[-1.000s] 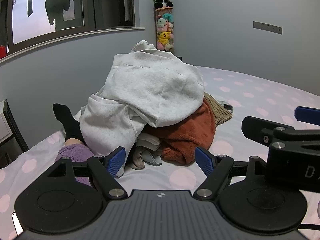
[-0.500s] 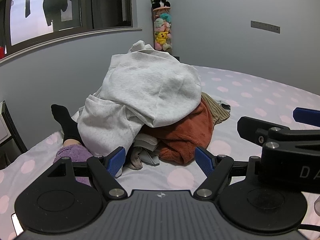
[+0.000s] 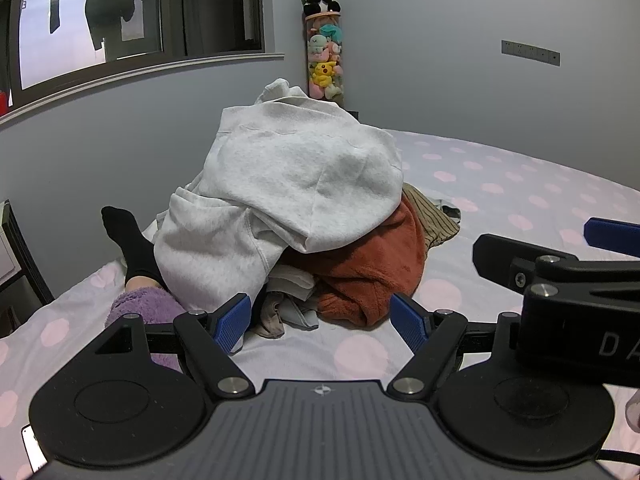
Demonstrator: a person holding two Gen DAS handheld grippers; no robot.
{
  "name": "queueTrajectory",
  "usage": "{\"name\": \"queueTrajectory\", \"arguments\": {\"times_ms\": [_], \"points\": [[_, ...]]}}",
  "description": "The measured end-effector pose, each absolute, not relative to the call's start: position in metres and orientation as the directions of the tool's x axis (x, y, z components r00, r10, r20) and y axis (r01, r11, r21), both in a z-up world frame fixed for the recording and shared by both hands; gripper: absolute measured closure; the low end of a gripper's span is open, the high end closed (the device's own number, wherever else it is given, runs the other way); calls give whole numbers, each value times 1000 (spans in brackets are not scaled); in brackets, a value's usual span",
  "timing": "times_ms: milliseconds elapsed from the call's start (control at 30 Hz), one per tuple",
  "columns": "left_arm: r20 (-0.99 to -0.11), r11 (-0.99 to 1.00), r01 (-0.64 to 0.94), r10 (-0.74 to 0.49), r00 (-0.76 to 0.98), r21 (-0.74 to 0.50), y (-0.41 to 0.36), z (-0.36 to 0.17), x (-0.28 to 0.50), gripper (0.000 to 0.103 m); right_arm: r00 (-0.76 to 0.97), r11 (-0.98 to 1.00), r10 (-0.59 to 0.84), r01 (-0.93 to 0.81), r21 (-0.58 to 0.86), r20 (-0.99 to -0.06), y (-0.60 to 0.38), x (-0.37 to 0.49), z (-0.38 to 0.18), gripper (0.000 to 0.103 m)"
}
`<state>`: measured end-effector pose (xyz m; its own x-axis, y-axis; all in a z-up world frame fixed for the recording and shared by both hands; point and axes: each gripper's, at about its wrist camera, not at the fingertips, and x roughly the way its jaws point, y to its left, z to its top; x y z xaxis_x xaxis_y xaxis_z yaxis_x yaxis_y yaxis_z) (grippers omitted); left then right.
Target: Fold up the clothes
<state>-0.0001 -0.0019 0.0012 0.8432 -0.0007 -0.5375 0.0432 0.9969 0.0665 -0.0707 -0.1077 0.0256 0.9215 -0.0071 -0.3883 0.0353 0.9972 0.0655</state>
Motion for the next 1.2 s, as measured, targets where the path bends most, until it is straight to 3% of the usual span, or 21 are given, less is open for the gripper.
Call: {"name": "queueTrajectory", "arguments": {"times_ms": [500,1200], "points": [[-542,996,58,-15,840,62,-3,0,0,27,912,991,29,28,131,-410,-111,-67,20,1],[-547,997,76,-48,835,29,-4,-4,2,27,916,995,-14,53,85,-401,-116,-70,17,1]]}}
